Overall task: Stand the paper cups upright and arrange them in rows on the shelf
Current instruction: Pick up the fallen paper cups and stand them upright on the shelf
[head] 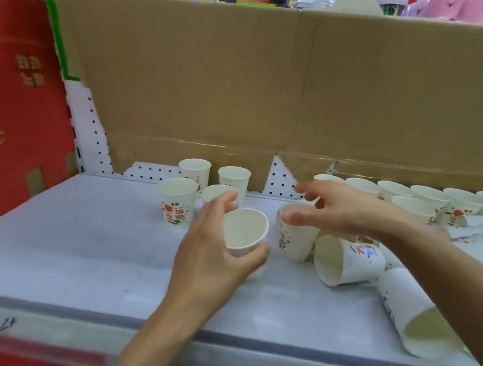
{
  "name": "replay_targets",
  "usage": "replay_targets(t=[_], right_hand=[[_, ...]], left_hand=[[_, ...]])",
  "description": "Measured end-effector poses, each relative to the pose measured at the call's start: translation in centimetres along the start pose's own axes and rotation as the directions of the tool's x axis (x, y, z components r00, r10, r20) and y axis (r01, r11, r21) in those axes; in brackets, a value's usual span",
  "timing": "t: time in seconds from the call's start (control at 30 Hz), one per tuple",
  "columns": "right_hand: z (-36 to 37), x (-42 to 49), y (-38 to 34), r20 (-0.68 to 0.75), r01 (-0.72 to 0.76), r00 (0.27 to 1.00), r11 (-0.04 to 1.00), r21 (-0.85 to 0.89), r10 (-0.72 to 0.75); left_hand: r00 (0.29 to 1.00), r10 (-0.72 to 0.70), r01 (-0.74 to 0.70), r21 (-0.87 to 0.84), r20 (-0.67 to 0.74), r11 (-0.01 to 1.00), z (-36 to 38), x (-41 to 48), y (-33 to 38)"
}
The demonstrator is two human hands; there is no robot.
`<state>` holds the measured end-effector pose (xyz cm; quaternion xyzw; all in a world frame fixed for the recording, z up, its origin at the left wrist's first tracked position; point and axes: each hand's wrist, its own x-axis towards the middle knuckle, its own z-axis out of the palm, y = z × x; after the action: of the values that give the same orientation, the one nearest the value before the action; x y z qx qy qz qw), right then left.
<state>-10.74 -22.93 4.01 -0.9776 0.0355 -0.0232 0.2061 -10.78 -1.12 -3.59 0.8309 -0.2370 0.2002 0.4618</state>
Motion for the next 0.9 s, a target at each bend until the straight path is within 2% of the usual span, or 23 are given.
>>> replay_targets(t=[0.13,0.33,0.53,0.67,0.77,0.9], right_hand=[[1.0,-0.2,-1.0,0.04,0.039,0.999,0.991,-0.13,-0.034],[1.5,0.0,-2.7,-0.025,0.03,0.999,0.973,-0.229,-0.036],[2.2,-0.4,-5.2,-0.1,-0.037,0.995,0.945,-0.324,0.005],[3.5,-1.2,-10.2,-0.185,0.042,0.979,0.966,-0.255,-0.092],[6.1,-0.4,-14.2,-0.176,0.06,0.976,0.93,-0.363,-0.132],[7.9,0.5,-16.3,-0.152,0.024,0.983,0.89,-0.456,-0.105]], left_hand=[[0.992,-0.088,0.099,0.128,-0.087,0.987,-5.3,1.6,-3.8],[0.993,-0.114,0.114,0.265,-0.014,0.957,-8.3,3.5,-7.3],[0.992,-0.126,0.117,0.232,0.026,0.966,-9.7,4.0,-9.1],[0.99,-0.127,0.113,0.218,0.054,0.969,-10.2,4.5,-9.3],[0.993,-0.091,0.074,0.199,0.078,0.977,-10.4,4.7,-9.4],[0.985,-0.064,0.037,0.169,0.158,0.985,-10.9,4.8,-9.4]])
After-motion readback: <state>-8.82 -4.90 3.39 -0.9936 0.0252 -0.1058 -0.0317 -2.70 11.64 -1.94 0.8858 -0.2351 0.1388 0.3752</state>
